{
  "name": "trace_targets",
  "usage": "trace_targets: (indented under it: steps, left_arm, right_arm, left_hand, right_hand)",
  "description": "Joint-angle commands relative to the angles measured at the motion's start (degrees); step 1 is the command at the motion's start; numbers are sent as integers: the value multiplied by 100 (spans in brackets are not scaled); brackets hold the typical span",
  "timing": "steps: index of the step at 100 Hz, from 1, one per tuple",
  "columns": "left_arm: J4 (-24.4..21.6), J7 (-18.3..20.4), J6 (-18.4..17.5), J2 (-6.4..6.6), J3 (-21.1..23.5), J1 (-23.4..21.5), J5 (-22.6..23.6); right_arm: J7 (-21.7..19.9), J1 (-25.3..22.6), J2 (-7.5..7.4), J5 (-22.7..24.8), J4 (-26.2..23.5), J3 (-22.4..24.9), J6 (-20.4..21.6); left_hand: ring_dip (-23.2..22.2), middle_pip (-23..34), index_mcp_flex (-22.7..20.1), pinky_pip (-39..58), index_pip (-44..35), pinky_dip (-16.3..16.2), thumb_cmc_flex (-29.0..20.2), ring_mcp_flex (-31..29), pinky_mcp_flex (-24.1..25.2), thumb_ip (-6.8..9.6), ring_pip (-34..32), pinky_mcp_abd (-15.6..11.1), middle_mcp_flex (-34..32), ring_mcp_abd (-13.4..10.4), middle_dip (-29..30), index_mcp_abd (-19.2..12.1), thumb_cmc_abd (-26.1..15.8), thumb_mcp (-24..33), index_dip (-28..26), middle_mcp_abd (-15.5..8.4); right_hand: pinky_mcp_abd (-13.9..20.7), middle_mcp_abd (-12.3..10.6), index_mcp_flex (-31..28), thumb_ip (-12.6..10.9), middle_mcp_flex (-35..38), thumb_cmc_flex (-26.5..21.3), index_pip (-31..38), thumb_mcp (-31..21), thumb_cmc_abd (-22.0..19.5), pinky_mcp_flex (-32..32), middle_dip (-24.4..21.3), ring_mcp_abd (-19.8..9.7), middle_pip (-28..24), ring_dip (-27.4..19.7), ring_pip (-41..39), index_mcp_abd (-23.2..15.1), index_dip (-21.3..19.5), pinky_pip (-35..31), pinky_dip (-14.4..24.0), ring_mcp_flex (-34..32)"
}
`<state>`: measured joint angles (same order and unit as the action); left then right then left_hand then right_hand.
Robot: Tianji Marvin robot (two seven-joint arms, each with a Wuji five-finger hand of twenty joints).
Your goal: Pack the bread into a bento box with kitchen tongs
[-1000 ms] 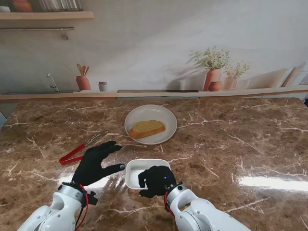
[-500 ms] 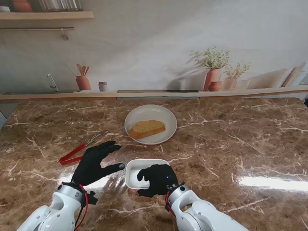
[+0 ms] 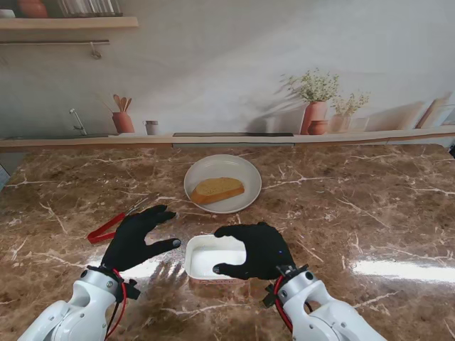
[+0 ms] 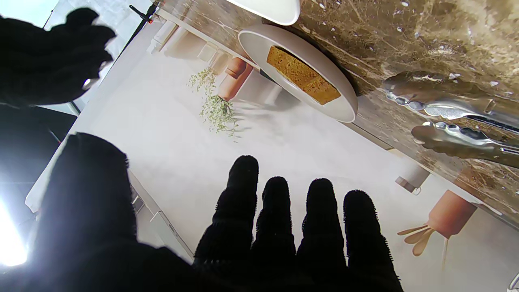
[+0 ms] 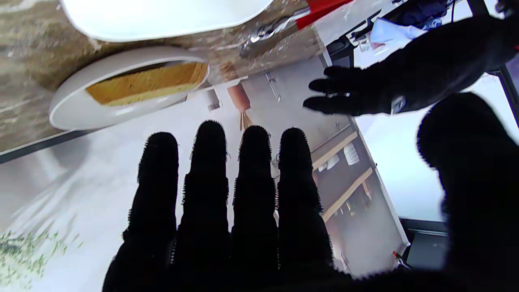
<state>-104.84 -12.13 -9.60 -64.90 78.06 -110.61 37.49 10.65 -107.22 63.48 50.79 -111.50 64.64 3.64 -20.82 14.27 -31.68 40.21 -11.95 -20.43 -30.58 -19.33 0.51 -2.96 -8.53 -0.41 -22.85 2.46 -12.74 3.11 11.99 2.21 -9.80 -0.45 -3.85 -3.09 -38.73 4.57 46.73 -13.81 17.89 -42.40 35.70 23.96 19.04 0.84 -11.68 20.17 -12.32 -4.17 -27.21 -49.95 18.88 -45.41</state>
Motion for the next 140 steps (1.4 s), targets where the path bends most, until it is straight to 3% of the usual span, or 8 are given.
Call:
trace_targets:
  steps: [1, 40, 72, 87, 93, 95, 106, 140]
  left_arm:
    - [-24, 20, 14, 16, -5, -21, 17]
    - [150, 22, 86, 13, -197, 114, -55]
    - [236, 25, 155, 10, -140, 125, -75]
    - [339, 220, 87, 53, 129, 288, 46]
    - [379, 482, 98, 106, 348, 388, 187]
    - [389, 597, 111, 128, 430, 423, 232]
    - [481, 1119, 278, 219, 813, 643, 423]
    - [869, 3013, 1093, 525, 1143, 1532, 684]
  right_arm:
    - [-36, -78, -59, -61, -16, 180, 15]
    - [-435, -196, -42, -709, 559, 1531, 853]
    - [-293, -35, 12, -979, 1160, 1830, 834]
    - [-231, 22, 23, -991, 1270, 1779, 736]
    - [-226, 46, 25, -1012, 1306, 1746, 711]
    - [-240, 52, 22, -1018, 1315, 1739, 707]
    - [-278, 97, 13, -1022, 1380, 1694, 709]
    - [-339, 276, 6, -1088, 1546, 1539, 628]
  left_hand:
    - [104, -143, 181, -131, 154, 90, -185, 226, 107, 251, 111, -235, 201, -188, 56, -60, -173, -192, 54, -81]
    - [111, -147, 207, -160, 162, 105, -169, 236, 107, 252, 125, -252, 220, -213, 60, -82, -178, -184, 59, -116]
    - [113, -146, 266, -245, 177, 148, -234, 262, 107, 255, 136, -251, 249, -246, 61, -117, -121, -152, 66, -138]
    - [114, -131, 703, -328, 187, 184, -416, 358, 118, 262, 157, -119, 423, -295, 52, -575, 248, 29, 42, -198]
    - [119, -156, 805, -362, 184, 195, -498, 443, 142, 266, 183, -45, 516, -305, 61, -625, 428, 112, 27, -234]
    - [100, -149, 921, -474, 177, 149, -144, 484, 130, 176, 196, -36, 581, -300, 80, -569, 670, 936, -28, -241]
    - [51, -36, 1258, -644, 269, 149, 225, 689, 114, -23, 183, -127, 877, -222, 6, 78, 1240, 2104, 83, -109]
    - [-88, -1046, 2338, -2444, 662, -117, 333, 1681, 195, -337, 476, -233, 1534, -112, -440, 573, 2145, 2460, -52, 151]
  right_hand:
    - [255, 45, 265, -136, -258, 358, -153, -41, -113, -258, -224, -150, 193, -259, 203, 59, 45, 425, -253, 309]
    - [824, 68, 1001, -201, -1318, 758, -668, 28, -658, -953, -886, -408, 633, -931, 719, 260, 286, 1459, -930, 1482]
    - [823, 89, 1013, -238, -1366, 738, -689, 31, -656, -926, -953, -378, 589, -988, 685, 263, 296, 1554, -958, 1514]
    - [795, 81, 970, -230, -1355, 662, -653, 90, -680, -950, -951, -395, 549, -983, 659, 218, 278, 1570, -941, 1522]
    - [795, 77, 977, -230, -1361, 645, -652, 105, -686, -956, -951, -407, 546, -982, 656, 213, 276, 1571, -932, 1521]
    - [795, 76, 984, -230, -1368, 644, -655, 110, -694, -965, -952, -407, 548, -983, 659, 214, 276, 1575, -930, 1532]
    - [782, 70, 972, -232, -1355, 615, -644, 136, -701, -964, -948, -421, 537, -978, 652, 215, 269, 1574, -907, 1524]
    - [742, 59, 929, -236, -1248, 562, -609, 174, -692, -951, -903, -451, 477, -959, 632, 205, 246, 1561, -832, 1484]
